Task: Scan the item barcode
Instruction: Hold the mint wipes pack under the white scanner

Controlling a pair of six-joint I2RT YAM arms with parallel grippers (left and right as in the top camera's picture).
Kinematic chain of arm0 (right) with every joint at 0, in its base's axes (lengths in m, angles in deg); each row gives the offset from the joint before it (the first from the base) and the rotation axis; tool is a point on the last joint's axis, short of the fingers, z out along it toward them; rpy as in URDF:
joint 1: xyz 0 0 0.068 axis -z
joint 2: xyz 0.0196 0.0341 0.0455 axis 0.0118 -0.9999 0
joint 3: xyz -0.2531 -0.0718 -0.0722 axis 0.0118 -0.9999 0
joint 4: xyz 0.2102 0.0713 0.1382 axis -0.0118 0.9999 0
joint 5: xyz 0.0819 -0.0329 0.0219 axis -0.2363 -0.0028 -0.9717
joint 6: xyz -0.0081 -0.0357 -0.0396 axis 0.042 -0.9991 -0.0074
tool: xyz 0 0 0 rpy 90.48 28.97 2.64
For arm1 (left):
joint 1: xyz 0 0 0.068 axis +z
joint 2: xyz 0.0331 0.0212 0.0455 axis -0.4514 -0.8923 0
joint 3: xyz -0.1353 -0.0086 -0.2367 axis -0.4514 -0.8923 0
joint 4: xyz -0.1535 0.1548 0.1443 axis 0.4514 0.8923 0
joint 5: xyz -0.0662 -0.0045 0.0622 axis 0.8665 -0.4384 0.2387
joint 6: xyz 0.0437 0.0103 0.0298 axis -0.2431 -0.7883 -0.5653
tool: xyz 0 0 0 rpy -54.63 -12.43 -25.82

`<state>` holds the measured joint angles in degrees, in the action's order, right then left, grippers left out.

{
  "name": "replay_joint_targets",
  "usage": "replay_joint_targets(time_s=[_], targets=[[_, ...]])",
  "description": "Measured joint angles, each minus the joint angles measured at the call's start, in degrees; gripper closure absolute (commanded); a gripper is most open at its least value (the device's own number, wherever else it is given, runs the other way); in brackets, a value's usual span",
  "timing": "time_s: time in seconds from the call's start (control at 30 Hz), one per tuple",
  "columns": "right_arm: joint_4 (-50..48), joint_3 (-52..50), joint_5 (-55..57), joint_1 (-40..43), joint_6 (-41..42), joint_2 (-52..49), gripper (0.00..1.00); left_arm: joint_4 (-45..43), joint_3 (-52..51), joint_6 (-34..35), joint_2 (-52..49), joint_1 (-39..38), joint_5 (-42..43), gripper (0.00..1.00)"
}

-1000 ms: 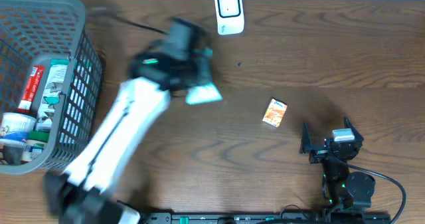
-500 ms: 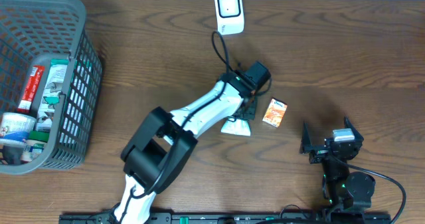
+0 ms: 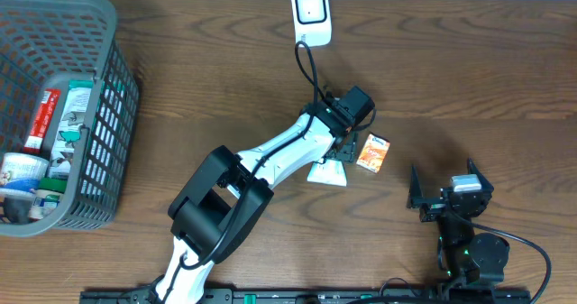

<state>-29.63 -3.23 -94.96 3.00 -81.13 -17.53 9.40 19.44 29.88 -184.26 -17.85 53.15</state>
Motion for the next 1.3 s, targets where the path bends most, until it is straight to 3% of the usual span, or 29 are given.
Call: replay_joint_targets(time_s=[0.13, 0.2, 0.23, 0.33, 0.37, 0.8, 1.3], targets=[[0.0, 0.0, 0.0, 0.0, 0.0, 0.0, 0.01, 0.0, 0.1, -0.4, 1.0, 0.0, -1.0, 0.24], [0.0, 0.0, 0.0, 0.0, 0.0, 0.0, 0.01, 0.1, 0.1, -0.7, 2.4, 0.0, -1.3, 0.31], [0.0, 0.0, 0.0, 0.0, 0.0, 0.0, 0.01, 0.1, 0.1, -0.8, 3.2, 0.0, -1.4, 0.4], [0.0, 0.0, 0.0, 0.0, 0.0, 0.0, 0.01, 0.1, 0.2, -1.1, 6.1, 0.0, -2.0, 0.86], [0.0, 0.0, 0.0, 0.0, 0.0, 0.0, 0.01, 0.1, 0.3, -1.2, 6.9, 0.0, -2.4, 0.92], [0.0, 0.0, 0.0, 0.0, 0.0, 0.0, 0.01, 2.3, 1.0, -1.2, 7.8, 0.3, -0.3, 0.93], [0.0, 0.0, 0.0, 0.0, 0.0, 0.0, 0.01, 1.5, 0.6, -1.2, -0.2, 0.3, 5.6, 0.92]])
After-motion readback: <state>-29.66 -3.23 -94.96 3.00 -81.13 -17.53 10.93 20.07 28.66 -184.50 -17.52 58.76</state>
